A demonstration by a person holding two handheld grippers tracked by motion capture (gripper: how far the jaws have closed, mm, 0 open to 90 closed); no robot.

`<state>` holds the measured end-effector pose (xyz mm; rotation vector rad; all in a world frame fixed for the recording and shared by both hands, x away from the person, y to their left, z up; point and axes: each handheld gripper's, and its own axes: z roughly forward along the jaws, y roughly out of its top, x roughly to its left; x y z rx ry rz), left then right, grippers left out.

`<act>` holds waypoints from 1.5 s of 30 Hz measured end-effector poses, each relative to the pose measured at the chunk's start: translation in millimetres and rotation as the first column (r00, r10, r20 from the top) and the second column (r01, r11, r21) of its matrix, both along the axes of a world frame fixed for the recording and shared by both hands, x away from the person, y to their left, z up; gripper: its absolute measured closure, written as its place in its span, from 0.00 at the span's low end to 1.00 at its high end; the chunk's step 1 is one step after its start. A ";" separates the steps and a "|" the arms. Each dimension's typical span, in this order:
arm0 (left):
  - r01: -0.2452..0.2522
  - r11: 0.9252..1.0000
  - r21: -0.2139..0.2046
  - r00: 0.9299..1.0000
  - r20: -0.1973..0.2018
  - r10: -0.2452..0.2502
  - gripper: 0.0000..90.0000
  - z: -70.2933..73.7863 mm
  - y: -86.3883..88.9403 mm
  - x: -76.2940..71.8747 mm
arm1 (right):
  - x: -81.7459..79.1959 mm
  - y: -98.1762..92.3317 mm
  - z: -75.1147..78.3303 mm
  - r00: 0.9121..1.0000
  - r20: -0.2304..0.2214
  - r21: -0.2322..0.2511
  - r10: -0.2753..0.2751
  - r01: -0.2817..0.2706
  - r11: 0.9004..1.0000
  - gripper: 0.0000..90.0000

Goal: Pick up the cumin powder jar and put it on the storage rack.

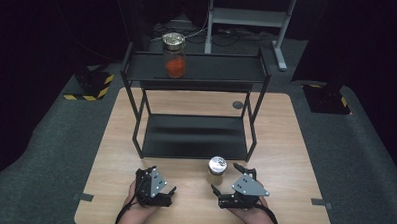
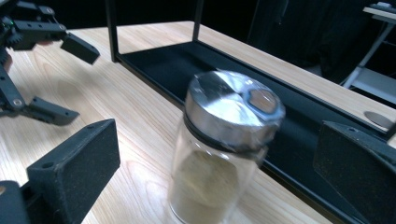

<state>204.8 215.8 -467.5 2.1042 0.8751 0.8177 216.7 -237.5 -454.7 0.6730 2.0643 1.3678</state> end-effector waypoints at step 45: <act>0.012 1.000 -0.022 1.000 0.004 -0.011 0.01 -1.3 4.2 -0.4 | 26.3 9.5 -34.9 0.999 -0.022 0.207 -0.044 0.047 0.977 0.38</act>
